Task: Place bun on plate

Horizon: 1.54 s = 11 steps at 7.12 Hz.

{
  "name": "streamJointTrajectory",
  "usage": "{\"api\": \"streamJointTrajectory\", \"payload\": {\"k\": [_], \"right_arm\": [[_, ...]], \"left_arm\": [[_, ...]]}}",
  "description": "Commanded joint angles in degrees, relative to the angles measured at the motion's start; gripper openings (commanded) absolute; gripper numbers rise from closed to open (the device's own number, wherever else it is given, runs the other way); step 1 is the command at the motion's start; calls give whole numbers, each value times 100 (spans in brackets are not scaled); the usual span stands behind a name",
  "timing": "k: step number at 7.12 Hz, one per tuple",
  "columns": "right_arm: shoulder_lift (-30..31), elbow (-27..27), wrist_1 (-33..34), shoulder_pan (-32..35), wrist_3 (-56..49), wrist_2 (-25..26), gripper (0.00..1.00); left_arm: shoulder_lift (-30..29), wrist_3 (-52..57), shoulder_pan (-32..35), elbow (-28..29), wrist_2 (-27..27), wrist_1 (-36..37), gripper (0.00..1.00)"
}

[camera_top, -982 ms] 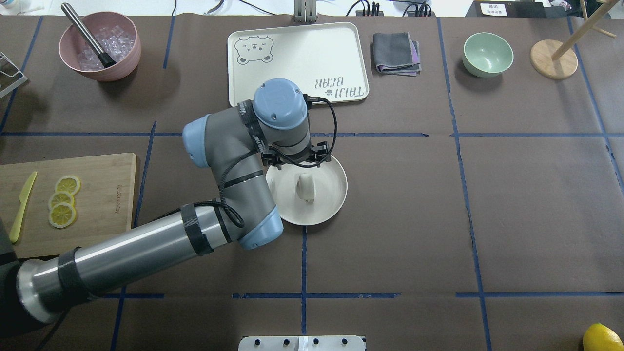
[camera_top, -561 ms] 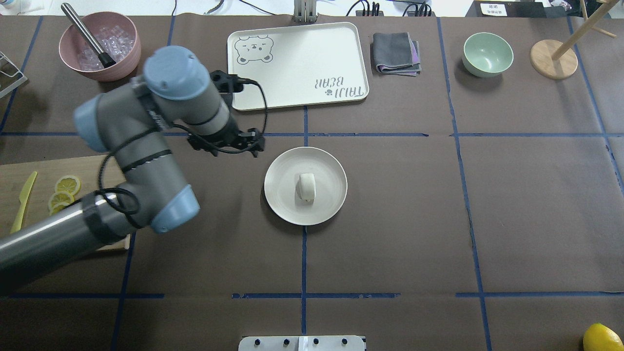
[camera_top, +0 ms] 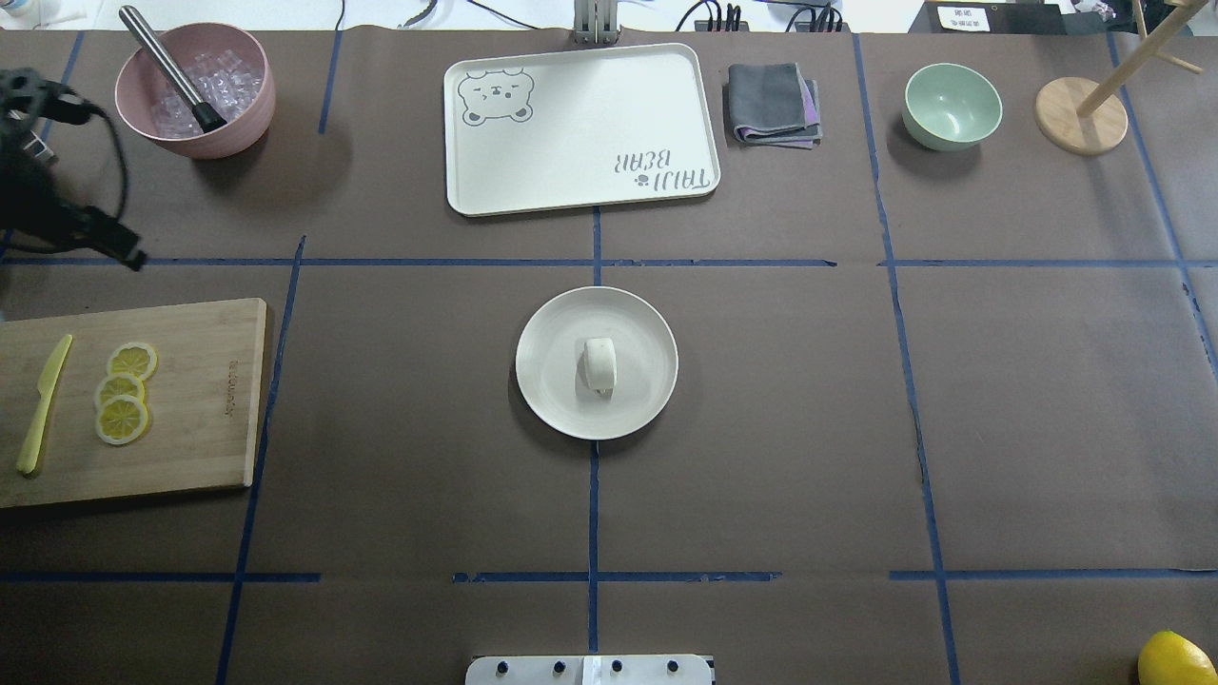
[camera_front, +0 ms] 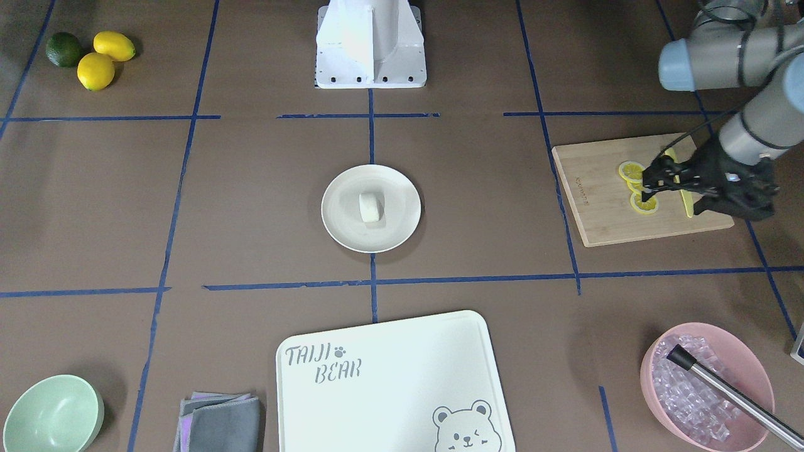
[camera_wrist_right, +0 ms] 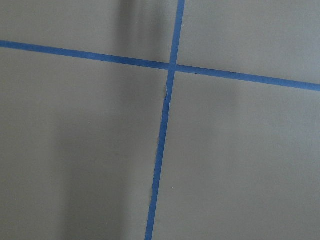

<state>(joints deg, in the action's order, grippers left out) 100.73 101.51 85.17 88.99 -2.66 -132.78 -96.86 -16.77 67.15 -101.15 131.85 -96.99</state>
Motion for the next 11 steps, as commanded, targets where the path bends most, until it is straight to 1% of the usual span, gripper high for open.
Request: {"api": "streamJointTrajectory", "payload": {"k": [1, 2, 3, 11], "right_arm": [[-1, 0, -1, -4, -6, -2, 100], [-1, 0, -1, -4, -6, -2, 100], [-1, 0, -1, -4, -6, -2, 100], [-1, -9, -1, -65, 3, -11, 100]], "left_arm": [[1051, 1104, 1417, 165, 506, -30, 100], [1542, 1114, 1763, 227, 499, -39, 100], [1686, 1114, 1801, 236, 491, -39, 100], [1679, 1079, 1810, 333, 394, 23, 100]]}}
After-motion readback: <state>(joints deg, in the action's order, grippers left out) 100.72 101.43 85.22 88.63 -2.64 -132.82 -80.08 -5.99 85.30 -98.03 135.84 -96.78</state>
